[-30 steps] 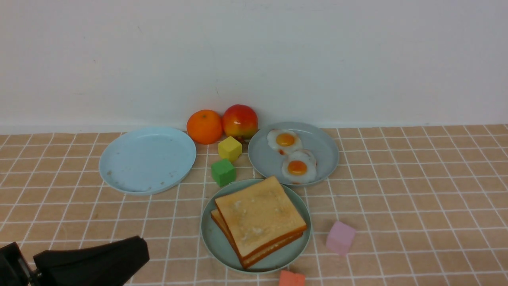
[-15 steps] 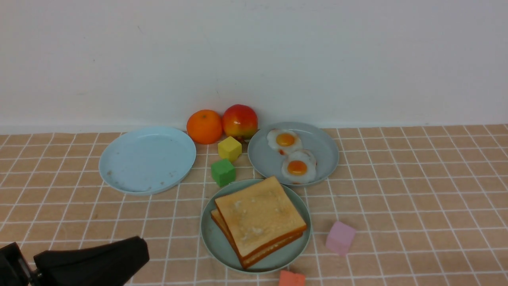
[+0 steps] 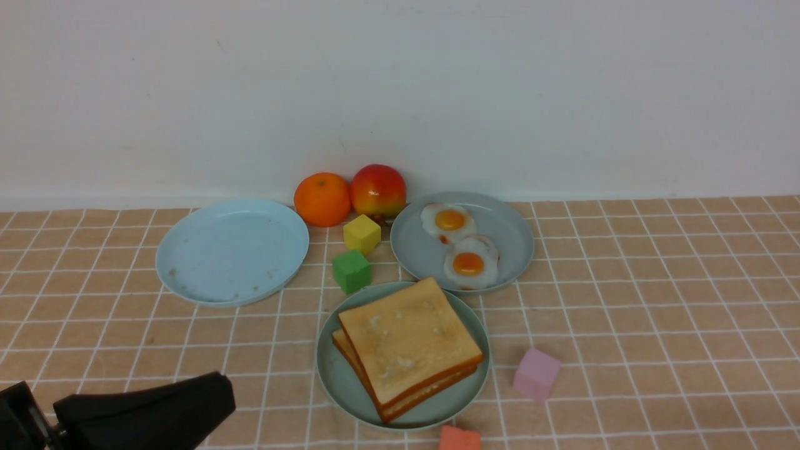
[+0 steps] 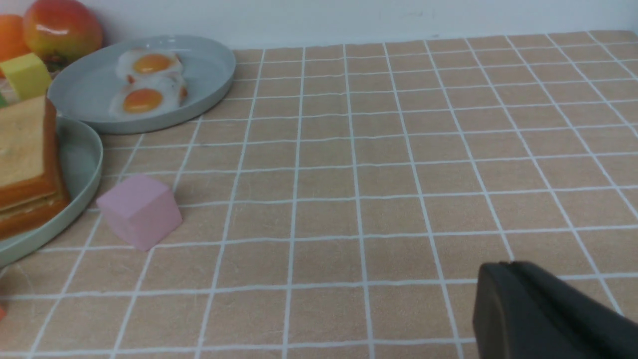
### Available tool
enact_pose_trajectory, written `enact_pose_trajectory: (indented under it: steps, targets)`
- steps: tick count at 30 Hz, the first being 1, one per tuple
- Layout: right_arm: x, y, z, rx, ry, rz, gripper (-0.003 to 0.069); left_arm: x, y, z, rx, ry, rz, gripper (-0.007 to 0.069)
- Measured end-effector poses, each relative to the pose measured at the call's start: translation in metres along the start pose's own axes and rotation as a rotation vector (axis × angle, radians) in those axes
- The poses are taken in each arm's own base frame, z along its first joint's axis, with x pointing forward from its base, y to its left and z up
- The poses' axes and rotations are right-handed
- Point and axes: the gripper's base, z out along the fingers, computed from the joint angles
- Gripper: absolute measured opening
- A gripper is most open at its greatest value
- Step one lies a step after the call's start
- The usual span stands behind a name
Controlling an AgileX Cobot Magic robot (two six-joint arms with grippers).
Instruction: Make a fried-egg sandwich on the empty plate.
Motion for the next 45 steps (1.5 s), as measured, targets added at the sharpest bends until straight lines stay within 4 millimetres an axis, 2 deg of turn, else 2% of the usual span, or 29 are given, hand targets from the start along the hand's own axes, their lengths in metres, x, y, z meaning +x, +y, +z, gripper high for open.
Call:
enact_pose_trajectory:
  steps: [6, 37, 42, 44, 45]
  targets:
    - [0.0, 0.004, 0.0, -0.044, 0.008, -0.083, -0.0014, 0.0, 0.0, 0.0, 0.0, 0.0, 0.0, -0.0013]
    - [0.002, 0.005, -0.001, -0.058, 0.036, -0.07, 0.0001, 0.001, 0.0, 0.0, -0.001, -0.01, 0.003, -0.0003]
    - [0.002, 0.005, -0.001, -0.058, 0.036, -0.07, 0.0003, 0.002, 0.01, -0.006, -0.076, -0.075, 0.032, -0.0013]
    - [0.002, 0.005, -0.001, -0.058, 0.036, -0.07, 0.0005, 0.005, 0.022, -0.021, -0.206, -0.14, 0.017, -0.0013]
    - [0.002, 0.005, -0.001, -0.058, 0.036, -0.07, 0.0005, 0.007, 0.024, -0.022, -0.218, -0.141, 0.017, -0.0013]
